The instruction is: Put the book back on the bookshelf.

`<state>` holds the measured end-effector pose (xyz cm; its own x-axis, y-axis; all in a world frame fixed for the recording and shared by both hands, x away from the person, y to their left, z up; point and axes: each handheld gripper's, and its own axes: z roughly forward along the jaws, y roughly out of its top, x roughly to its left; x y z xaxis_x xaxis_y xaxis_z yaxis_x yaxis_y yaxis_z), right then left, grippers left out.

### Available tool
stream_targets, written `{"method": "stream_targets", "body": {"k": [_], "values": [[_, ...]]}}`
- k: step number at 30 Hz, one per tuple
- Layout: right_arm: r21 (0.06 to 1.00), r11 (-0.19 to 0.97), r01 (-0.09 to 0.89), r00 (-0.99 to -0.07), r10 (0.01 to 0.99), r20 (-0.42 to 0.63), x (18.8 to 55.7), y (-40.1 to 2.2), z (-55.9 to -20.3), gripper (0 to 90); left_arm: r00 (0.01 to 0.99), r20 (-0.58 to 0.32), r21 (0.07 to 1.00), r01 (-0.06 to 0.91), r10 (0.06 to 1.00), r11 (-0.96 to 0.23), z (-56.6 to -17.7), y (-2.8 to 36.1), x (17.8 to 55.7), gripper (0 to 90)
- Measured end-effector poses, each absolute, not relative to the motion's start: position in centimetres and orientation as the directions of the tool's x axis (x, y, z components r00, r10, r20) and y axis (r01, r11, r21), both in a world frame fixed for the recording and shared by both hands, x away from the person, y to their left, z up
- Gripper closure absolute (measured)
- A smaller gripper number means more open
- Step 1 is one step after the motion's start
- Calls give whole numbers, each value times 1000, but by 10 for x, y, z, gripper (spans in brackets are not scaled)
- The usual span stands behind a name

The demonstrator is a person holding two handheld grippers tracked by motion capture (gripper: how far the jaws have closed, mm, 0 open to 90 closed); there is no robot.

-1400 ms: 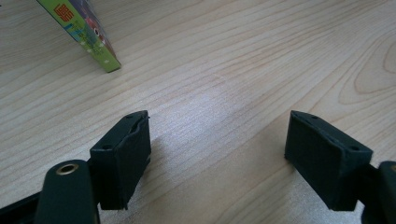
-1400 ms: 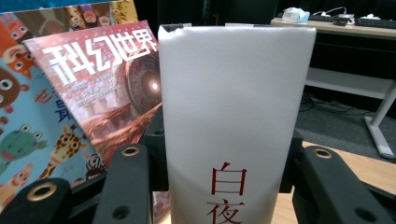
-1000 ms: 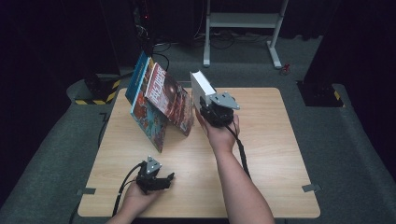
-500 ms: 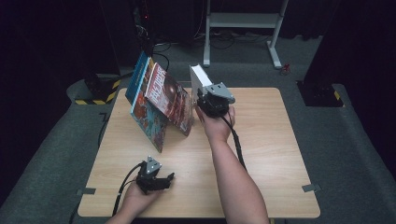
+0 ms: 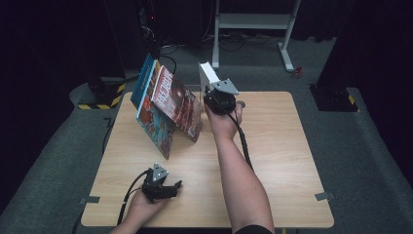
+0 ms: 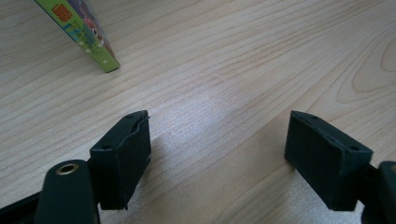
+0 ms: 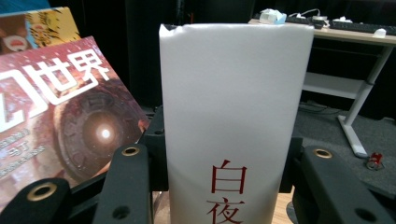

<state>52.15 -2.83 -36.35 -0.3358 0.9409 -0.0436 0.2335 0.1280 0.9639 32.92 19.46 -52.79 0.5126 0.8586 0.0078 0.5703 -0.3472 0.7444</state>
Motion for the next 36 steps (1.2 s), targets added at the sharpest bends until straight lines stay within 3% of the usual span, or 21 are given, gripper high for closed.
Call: {"method": "stream_targets", "body": {"k": [36], "values": [[963, 125, 239, -285, 957, -53, 552, -10, -390, 544, 514, 7, 741, 573, 858, -350, -528, 195, 329, 226]]}}
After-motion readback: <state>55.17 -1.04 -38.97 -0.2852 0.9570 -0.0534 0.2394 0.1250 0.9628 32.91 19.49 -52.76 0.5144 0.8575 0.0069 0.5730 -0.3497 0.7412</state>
